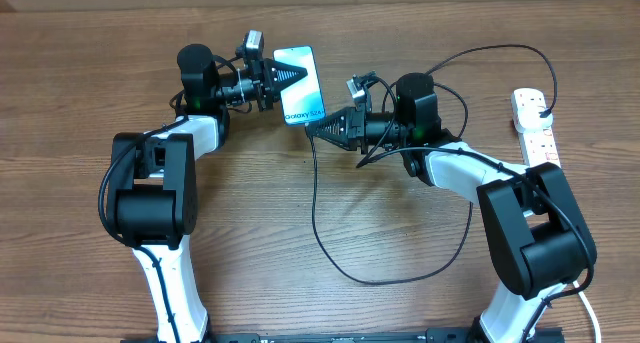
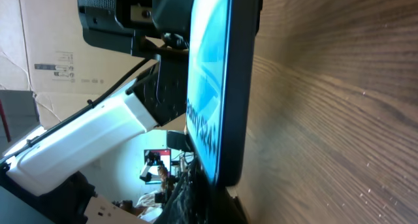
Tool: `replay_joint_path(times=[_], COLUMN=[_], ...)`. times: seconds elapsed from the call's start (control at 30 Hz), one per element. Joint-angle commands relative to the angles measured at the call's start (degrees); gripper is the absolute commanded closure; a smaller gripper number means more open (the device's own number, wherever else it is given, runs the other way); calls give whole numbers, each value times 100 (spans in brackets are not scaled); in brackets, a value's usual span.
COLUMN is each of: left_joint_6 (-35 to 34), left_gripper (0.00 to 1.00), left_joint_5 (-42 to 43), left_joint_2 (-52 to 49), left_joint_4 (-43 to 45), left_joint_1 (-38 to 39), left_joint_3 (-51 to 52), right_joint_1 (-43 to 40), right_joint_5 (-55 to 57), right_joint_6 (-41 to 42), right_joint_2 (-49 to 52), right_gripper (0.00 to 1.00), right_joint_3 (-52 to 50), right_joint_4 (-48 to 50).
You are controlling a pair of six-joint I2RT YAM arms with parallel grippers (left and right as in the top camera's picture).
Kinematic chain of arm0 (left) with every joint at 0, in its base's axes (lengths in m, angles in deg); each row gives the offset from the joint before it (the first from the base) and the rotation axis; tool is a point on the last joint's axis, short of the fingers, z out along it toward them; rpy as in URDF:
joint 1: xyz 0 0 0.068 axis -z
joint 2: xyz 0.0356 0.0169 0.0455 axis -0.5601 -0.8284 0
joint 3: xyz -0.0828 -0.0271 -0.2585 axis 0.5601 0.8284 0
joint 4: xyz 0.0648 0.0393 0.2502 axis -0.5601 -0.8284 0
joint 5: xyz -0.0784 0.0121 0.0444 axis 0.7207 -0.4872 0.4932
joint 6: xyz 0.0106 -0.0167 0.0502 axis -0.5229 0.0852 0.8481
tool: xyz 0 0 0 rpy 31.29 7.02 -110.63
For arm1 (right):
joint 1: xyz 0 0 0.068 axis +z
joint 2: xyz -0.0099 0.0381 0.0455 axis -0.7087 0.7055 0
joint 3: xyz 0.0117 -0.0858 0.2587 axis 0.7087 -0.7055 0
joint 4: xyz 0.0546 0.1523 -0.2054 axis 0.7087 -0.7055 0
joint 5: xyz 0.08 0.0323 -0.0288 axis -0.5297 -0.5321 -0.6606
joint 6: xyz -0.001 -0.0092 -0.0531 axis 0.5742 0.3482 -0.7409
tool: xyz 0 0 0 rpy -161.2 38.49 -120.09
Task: Plug charger to phone and switch on socket
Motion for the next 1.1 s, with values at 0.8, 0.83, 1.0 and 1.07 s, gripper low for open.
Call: replay_joint_path(times=[0.8,0.83,1.0,1.07], left_joint_6=[7,20,247,387], left_gripper=[96,96,96,96], left_joint_5=[125,114,186,251], left_joint_2=[94,94,94,94], left_joint_4=[61,59,52,37], left_joint_1=[-26,-79,-363,-459], left_joint_3=[-46,-46,-46,-46], right_joint_1=[-98,-98,-98,-98], right_joint_5=[-155,-116,474,669], right_joint_6=[-557,-767,-2033,-2367], right_joint_2=[-74,-74,-74,-74], right_gripper=[96,96,20,0], right_joint_3=[20,20,20,22], right_joint_4=[225,83,-1097,-1325])
